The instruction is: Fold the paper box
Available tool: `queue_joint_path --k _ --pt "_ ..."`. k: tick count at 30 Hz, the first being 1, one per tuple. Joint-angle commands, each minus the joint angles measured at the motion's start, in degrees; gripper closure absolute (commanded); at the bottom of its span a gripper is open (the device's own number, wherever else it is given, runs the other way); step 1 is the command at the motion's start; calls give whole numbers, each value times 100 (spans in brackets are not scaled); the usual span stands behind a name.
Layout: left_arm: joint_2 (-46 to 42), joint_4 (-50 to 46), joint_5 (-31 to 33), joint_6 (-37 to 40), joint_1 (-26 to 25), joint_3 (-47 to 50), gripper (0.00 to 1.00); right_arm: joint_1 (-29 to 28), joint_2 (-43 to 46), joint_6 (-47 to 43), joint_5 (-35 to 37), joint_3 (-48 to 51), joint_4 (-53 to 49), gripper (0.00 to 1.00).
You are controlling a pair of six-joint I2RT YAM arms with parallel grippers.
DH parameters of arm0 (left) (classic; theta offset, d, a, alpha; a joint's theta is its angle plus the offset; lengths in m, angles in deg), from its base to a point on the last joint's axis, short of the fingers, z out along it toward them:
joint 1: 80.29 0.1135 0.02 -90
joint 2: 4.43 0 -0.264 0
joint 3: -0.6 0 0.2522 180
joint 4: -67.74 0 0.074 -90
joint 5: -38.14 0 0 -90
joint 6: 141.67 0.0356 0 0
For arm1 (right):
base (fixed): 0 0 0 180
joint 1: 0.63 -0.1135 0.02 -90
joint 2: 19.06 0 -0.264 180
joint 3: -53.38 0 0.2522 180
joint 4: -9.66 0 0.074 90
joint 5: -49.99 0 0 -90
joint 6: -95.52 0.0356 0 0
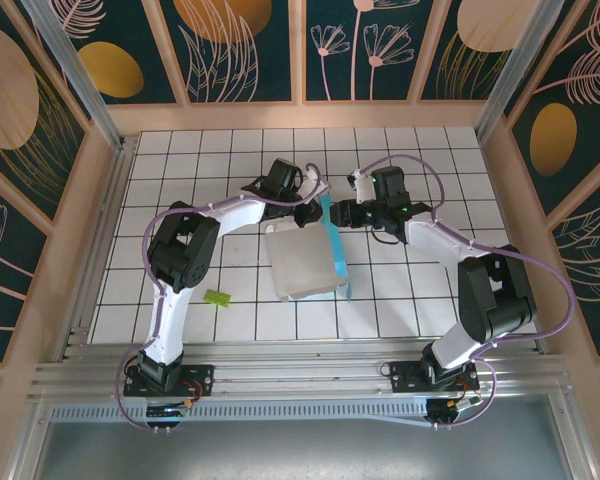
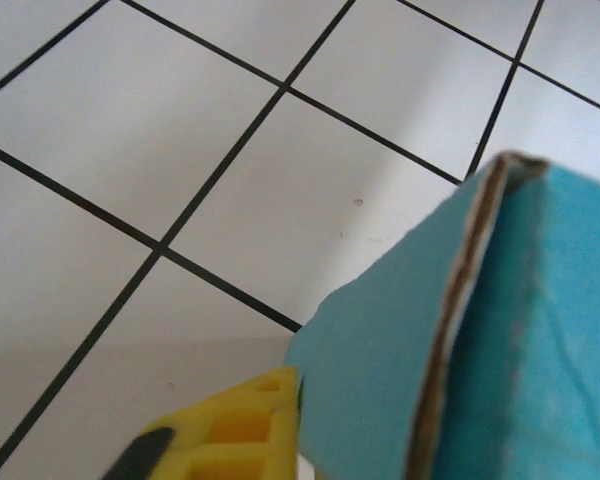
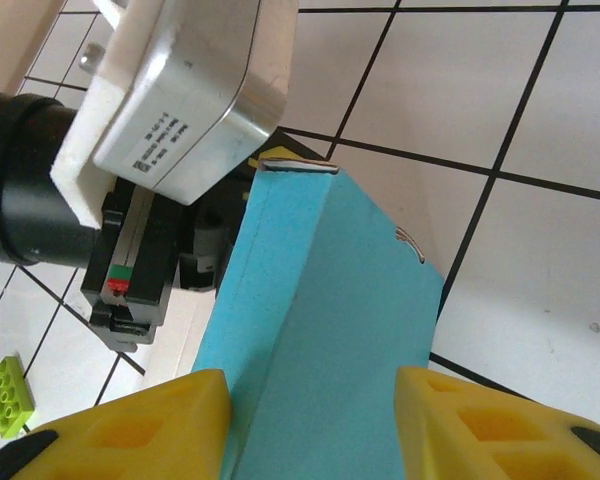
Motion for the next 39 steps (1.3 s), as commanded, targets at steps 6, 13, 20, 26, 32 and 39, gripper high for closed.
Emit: queue_joint_path --k 6,13,20,26,32,39 --pt "320 135 234 -213 -16 -276 83 18 -194 122 -331 160 -218 51" --pt "404 178 564 -471 -30 -343 100 71 -144 216 -344 207 -203 50" --pt "146 -95 1383 -704 -42 -148 100 106 181 872 192 33 -397 38" --pt "-242 -44 2324 -1179 -131 293 100 202 831 1841 1697 -140 -759 31" --pt "-155 -90 2729 -1565 -212 312 81 252 1059 2010 1933 -316 -853 30" --pt "-301 114 2612 -1792 -220 408 70 249 1191 1995 1888 -313 -876 29"
